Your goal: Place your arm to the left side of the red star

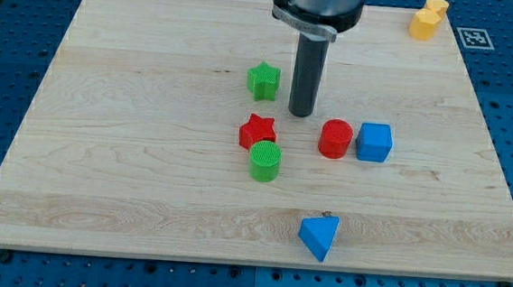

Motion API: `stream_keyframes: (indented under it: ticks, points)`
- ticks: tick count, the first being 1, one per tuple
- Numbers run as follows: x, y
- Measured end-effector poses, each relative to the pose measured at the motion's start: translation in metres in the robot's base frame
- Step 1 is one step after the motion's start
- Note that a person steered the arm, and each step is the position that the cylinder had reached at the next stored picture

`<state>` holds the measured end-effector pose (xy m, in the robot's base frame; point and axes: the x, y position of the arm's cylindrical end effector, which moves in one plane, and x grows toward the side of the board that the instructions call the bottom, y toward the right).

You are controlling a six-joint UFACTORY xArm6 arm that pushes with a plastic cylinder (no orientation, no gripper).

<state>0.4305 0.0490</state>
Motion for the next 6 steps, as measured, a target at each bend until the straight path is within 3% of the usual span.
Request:
stream_keyframes:
  ticks: [3, 6]
  points:
    - [0.014, -0.004]
    - [0.006, -0.123]
